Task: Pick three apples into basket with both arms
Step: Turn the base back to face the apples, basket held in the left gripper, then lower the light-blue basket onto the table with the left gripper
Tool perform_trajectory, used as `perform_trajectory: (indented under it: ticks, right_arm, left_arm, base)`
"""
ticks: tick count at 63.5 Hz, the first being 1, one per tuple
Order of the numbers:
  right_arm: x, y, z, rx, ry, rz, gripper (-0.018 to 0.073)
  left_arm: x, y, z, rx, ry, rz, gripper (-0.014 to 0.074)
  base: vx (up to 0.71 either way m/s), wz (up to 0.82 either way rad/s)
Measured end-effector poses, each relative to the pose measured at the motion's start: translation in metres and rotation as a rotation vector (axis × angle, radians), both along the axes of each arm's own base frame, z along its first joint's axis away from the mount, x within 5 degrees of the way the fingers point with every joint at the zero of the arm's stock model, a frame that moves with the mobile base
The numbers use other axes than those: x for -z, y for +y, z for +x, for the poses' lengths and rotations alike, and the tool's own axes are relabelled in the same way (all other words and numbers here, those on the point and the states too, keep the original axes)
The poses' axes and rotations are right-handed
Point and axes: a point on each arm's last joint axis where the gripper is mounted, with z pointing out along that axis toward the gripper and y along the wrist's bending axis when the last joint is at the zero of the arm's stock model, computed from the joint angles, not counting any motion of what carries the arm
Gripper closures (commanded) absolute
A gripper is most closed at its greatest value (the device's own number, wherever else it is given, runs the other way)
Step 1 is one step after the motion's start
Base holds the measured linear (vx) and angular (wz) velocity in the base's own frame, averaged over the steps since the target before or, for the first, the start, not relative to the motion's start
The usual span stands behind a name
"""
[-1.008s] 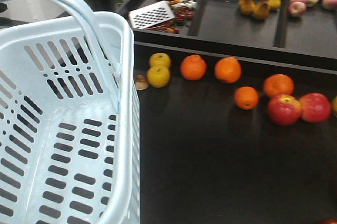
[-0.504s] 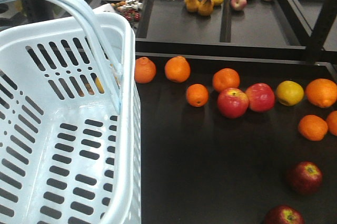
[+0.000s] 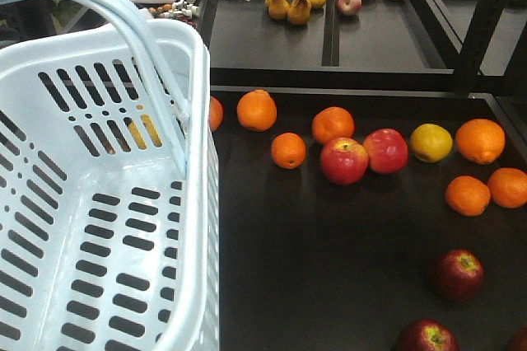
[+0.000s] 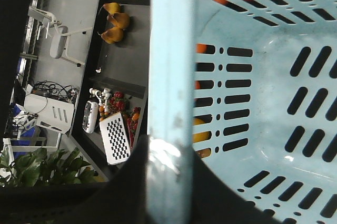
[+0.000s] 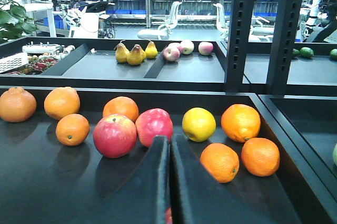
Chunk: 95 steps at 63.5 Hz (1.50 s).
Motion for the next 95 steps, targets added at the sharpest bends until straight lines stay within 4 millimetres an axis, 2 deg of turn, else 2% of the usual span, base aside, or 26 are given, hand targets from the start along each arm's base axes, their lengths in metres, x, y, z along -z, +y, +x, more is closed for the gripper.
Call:
perform_trajectory:
  ticks: [95]
  right_arm:
    - [0.0,0.0,0.0,0.0,0.0,0.0,0.0568]
  left_arm:
    - [0.0,0.0,0.0,0.0,0.0,0.0,0.0603]
  base:
    - [-0.01,-0.05]
